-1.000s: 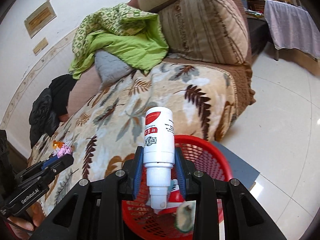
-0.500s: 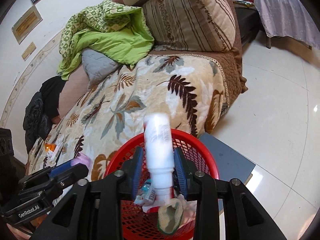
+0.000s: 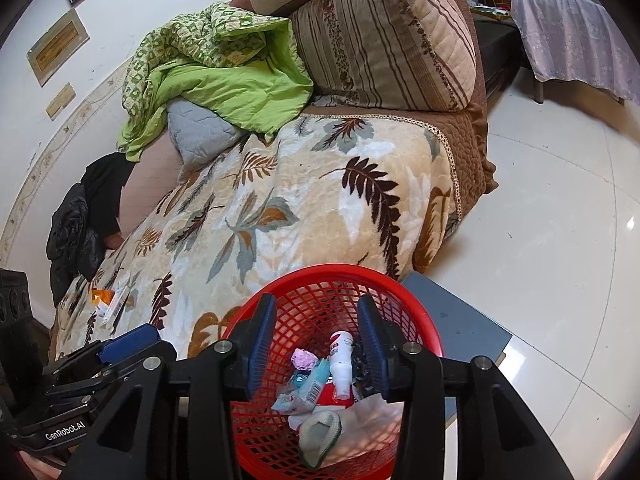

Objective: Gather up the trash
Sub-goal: 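Move both open tools back over the bed toward the remaining items, then grasp the orange snack wrapper with the left tool while the right tool grasps the white medicine box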

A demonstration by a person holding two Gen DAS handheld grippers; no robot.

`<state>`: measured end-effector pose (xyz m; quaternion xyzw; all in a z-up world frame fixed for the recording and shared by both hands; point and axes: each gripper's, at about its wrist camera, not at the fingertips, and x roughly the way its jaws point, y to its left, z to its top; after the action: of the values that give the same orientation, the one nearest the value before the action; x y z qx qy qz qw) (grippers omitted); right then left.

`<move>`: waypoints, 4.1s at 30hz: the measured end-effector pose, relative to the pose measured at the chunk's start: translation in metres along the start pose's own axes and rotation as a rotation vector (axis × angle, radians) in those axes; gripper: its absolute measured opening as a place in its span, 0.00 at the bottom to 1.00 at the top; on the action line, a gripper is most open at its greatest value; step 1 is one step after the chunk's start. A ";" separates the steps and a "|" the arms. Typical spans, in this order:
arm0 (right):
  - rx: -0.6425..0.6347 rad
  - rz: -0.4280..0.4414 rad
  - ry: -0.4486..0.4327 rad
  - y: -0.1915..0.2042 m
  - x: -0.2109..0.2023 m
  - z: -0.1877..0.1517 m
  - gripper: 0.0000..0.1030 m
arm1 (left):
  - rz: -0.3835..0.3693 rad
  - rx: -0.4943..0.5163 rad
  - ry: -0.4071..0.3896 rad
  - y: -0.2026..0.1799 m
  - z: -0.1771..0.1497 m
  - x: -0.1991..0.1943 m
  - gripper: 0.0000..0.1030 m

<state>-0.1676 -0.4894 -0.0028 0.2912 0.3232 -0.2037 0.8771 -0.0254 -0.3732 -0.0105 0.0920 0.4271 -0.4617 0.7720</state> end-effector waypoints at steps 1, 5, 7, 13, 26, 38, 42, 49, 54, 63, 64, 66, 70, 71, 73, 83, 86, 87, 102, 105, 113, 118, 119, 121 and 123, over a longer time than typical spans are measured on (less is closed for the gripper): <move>-0.002 0.000 -0.001 0.002 0.000 0.000 0.49 | 0.004 -0.005 0.000 0.003 -0.001 -0.001 0.55; -0.015 0.006 0.010 0.012 0.004 -0.001 0.49 | 0.030 -0.018 -0.013 0.016 -0.004 -0.011 0.57; -0.032 0.009 0.015 0.021 0.006 -0.001 0.49 | 0.051 -0.025 -0.030 0.025 -0.006 -0.019 0.58; -0.116 0.057 0.011 0.068 0.012 0.004 0.49 | 0.104 -0.078 -0.065 0.061 -0.010 -0.043 0.59; -0.311 0.198 0.108 0.197 0.061 -0.026 0.58 | 0.376 -0.266 -0.156 0.200 -0.073 -0.124 0.62; -0.412 0.251 0.286 0.311 0.145 -0.067 0.58 | 0.697 -0.612 -0.154 0.365 -0.152 -0.155 0.62; -0.458 0.243 0.310 0.354 0.177 -0.069 0.60 | 0.725 -0.618 -0.156 0.372 -0.149 -0.154 0.62; -0.511 0.196 0.343 0.415 0.240 -0.074 0.62 | 0.736 -0.600 -0.148 0.373 -0.145 -0.148 0.65; -0.544 0.130 0.355 0.441 0.275 -0.079 0.62 | 0.741 -0.603 -0.149 0.377 -0.145 -0.147 0.65; -0.463 0.175 0.348 0.411 0.263 -0.076 0.60 | 0.757 -0.584 -0.147 0.377 -0.142 -0.144 0.67; -0.457 0.175 0.337 0.406 0.259 -0.076 0.60 | 0.757 -0.582 -0.148 0.376 -0.142 -0.144 0.67; -0.436 0.176 0.304 0.392 0.248 -0.078 0.60 | 0.758 -0.579 -0.151 0.375 -0.143 -0.145 0.67; -0.393 0.178 0.251 0.372 0.240 -0.080 0.59 | 0.751 -0.576 -0.166 0.372 -0.141 -0.146 0.67; -0.378 0.192 0.248 0.370 0.239 -0.077 0.58 | 0.741 -0.576 -0.177 0.370 -0.140 -0.147 0.67; -0.385 0.199 0.207 0.369 0.235 -0.072 0.54 | 0.730 -0.562 -0.196 0.367 -0.135 -0.147 0.67; -0.332 0.244 0.237 0.354 0.246 -0.056 0.18 | 0.626 -0.462 -0.210 0.358 -0.092 -0.131 0.67; -0.303 0.267 0.240 0.349 0.244 -0.053 0.11 | 0.593 -0.436 -0.223 0.357 -0.072 -0.130 0.67; -0.288 0.270 0.233 0.346 0.242 -0.050 0.09 | 0.581 -0.430 -0.222 0.358 -0.065 -0.129 0.67; -0.213 0.259 0.267 0.330 0.248 -0.042 0.08 | 0.568 -0.418 -0.103 0.394 -0.006 -0.060 0.68; -0.204 0.269 0.258 0.331 0.247 -0.040 0.08 | 0.576 -0.461 -0.069 0.410 -0.011 -0.049 0.46; -0.227 0.289 0.235 0.339 0.244 -0.043 0.43 | 0.570 -0.504 -0.121 0.408 -0.038 -0.079 0.40; -0.270 0.274 0.319 0.348 0.261 -0.055 0.43 | 0.581 -0.487 -0.136 0.396 -0.059 -0.111 0.40; -0.270 0.275 0.332 0.349 0.263 -0.056 0.43 | 0.584 -0.484 -0.139 0.393 -0.063 -0.117 0.40; -0.273 0.280 0.337 0.350 0.266 -0.057 0.44 | 0.576 -0.481 -0.152 0.385 -0.071 -0.128 0.40; -0.308 0.275 0.325 0.355 0.266 -0.060 0.44 | 0.580 -0.474 -0.165 0.377 -0.078 -0.136 0.40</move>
<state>0.1873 -0.2304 -0.0873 0.2246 0.4444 0.0186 0.8670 0.1999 -0.0349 -0.0523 -0.0094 0.4148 -0.1185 0.9021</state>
